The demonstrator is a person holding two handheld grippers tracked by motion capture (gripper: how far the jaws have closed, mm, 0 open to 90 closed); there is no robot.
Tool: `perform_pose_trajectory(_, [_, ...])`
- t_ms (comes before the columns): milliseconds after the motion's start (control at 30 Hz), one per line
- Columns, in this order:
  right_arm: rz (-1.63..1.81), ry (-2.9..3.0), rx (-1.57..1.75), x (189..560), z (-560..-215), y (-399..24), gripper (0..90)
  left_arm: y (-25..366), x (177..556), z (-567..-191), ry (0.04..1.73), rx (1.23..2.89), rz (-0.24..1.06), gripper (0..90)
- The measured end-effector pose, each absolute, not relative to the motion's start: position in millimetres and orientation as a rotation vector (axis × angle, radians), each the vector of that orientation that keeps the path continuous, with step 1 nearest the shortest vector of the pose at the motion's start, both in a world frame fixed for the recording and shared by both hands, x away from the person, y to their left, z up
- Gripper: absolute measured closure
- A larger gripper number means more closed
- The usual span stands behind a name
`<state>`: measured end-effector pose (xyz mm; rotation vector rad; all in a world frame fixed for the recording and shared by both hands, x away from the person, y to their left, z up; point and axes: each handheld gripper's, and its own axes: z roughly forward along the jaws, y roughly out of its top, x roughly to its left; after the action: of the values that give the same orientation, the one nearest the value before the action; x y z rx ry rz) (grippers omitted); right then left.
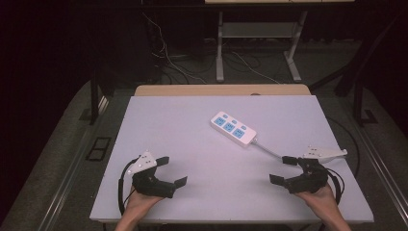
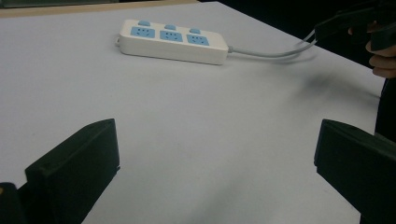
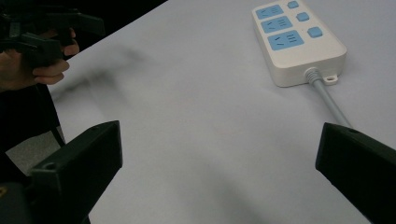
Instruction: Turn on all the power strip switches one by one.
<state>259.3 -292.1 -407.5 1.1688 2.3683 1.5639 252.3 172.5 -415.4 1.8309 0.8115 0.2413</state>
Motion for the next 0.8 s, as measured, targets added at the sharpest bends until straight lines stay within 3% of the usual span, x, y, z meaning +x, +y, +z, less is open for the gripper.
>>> perform_pose_trajectory(800, [1.543,2.41,1.194,259.3,-408.3,-296.8,0.4,173.7,254.9,-418.7,0.821,1.848,0.218,0.0])
